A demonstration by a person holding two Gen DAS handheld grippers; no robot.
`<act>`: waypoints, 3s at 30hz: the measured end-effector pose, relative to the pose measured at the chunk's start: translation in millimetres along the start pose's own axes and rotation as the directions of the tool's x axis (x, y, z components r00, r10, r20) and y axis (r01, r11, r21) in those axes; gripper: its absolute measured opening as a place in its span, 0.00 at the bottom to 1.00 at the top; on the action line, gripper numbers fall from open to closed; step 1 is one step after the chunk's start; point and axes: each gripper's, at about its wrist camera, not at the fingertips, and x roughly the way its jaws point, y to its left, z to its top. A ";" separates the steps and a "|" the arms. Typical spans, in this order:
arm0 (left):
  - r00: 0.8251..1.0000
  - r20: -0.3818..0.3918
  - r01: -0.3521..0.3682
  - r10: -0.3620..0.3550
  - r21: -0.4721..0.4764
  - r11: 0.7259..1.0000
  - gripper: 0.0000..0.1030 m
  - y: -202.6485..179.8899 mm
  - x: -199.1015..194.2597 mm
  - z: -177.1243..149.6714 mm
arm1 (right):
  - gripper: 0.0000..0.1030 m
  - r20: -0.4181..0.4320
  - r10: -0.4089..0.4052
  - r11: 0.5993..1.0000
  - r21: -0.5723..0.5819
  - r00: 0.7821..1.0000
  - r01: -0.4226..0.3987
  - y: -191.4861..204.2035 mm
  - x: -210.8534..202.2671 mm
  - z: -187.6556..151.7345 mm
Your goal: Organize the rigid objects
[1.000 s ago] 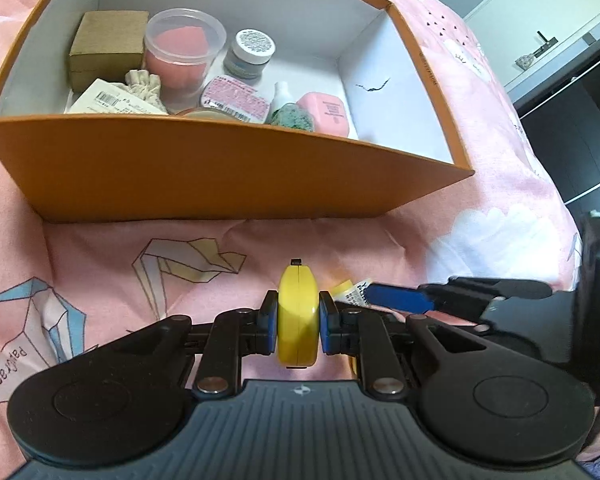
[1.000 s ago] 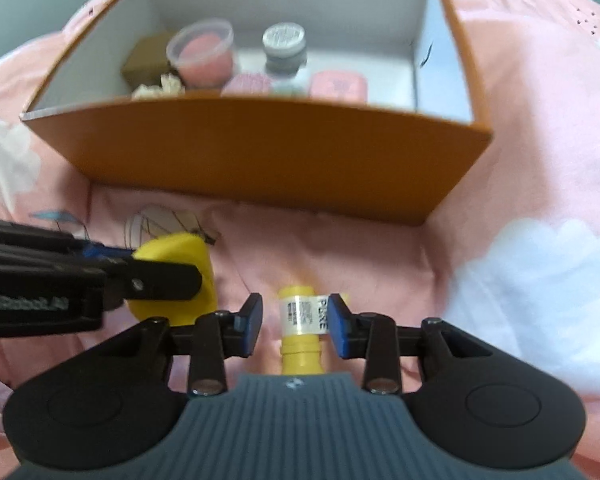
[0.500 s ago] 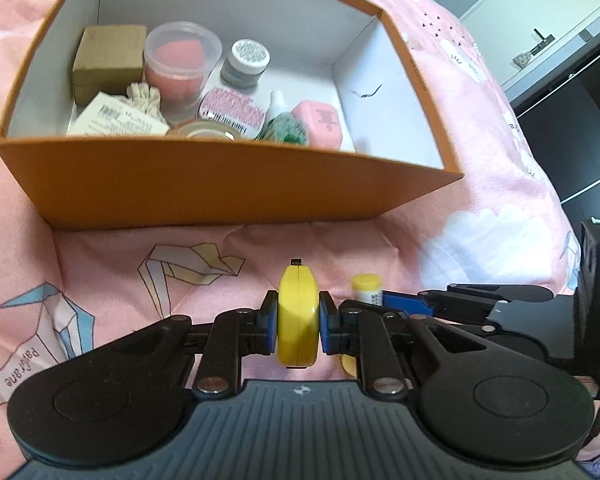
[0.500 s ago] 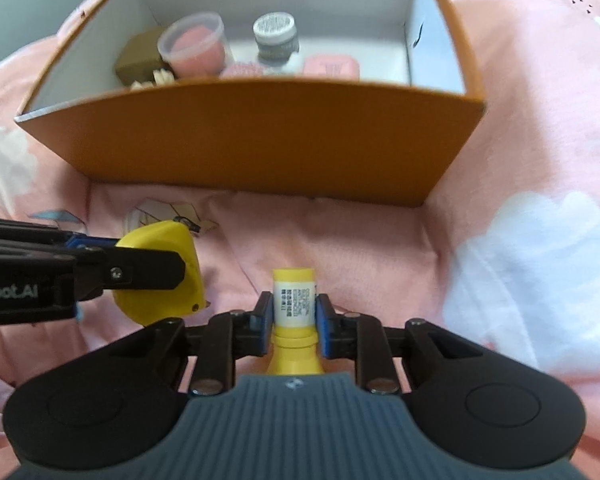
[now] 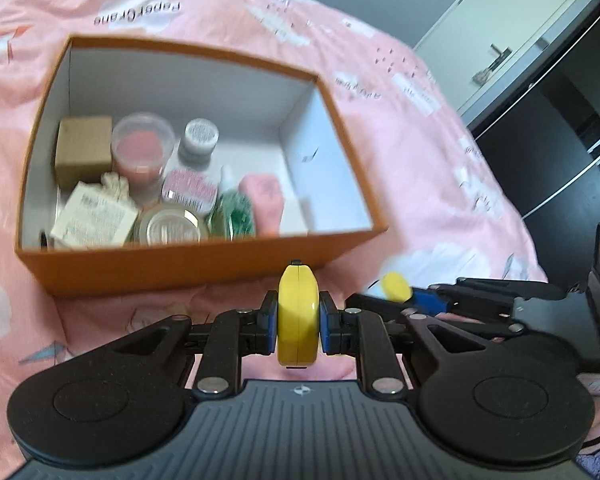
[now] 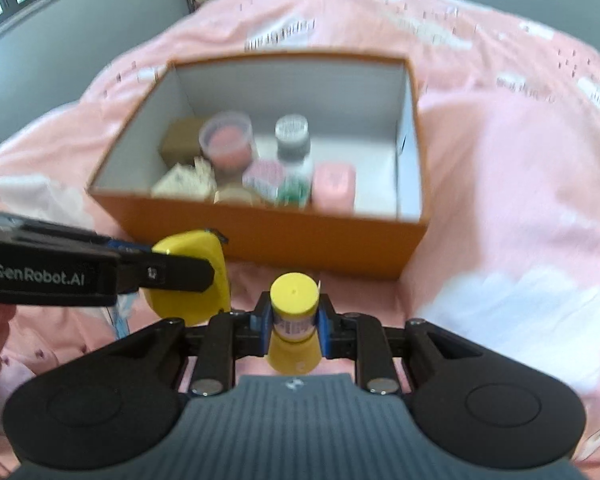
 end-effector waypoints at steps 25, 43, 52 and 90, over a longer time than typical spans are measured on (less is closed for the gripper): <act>0.998 0.042 -0.042 0.042 -0.005 0.999 0.21 16.6 33.3 75.5 | 0.20 -0.053 -0.090 0.956 -0.284 0.995 0.071 -28.5 92.9 75.7; 1.000 0.013 -0.006 0.006 -0.028 1.000 0.21 14.9 57.1 90.5 | 0.27 -0.016 -0.122 0.947 -0.300 0.992 0.112 -34.2 74.0 85.8; 0.999 -0.038 0.033 -0.034 -0.031 0.999 0.21 -4.5 106.1 101.3 | 0.40 0.209 -0.259 0.965 0.017 0.943 0.262 -70.8 26.0 85.7; 0.966 0.230 -0.167 0.120 0.195 0.967 0.24 -32.8 19.4 92.2 | 0.58 0.152 -0.302 0.953 0.049 0.941 0.298 -63.7 15.9 65.7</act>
